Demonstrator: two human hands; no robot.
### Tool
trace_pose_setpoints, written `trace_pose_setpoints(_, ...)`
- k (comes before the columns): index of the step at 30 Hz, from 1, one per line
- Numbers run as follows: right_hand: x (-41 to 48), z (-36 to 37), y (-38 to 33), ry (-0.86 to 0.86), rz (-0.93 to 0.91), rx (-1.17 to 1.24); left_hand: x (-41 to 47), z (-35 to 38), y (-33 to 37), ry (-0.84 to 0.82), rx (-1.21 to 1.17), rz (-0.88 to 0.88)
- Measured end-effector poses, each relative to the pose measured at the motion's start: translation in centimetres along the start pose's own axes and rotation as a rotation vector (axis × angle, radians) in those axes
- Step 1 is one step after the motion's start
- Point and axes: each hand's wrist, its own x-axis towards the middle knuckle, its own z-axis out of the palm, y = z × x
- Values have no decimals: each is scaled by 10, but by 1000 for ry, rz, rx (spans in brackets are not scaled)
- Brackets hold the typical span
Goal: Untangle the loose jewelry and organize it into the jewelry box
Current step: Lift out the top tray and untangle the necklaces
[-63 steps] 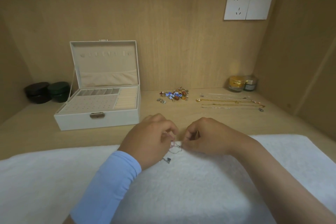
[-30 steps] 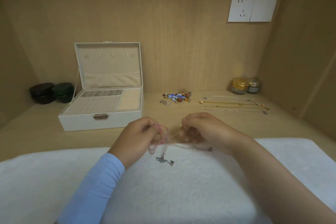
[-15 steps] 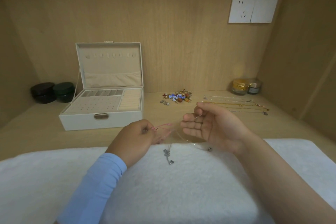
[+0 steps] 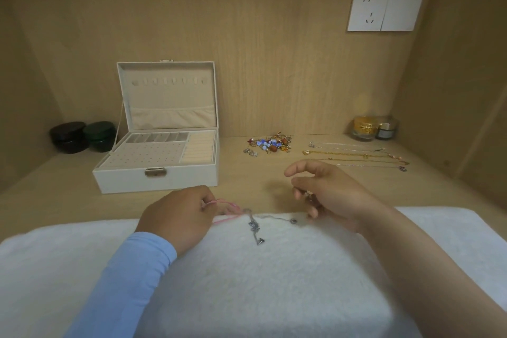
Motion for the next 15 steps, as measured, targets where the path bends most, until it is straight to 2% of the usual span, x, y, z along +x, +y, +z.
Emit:
trace_pose_setpoints(5,-9,1,0,-50,18,-284,-6,-2,-5,-11,83,42)
trace_pose_setpoints(10,-16,3,-4,-12,10,-541,-9,-7,-5,-75,115,82)
trace_pose_setpoints(13,-18,6,-7,-21,-4,-609,-11,-8,15,45,-20,231)
trace_pose_setpoints(15,-18,9,-8,-29,-29,-668,-10,-3,36,66,-134,361)
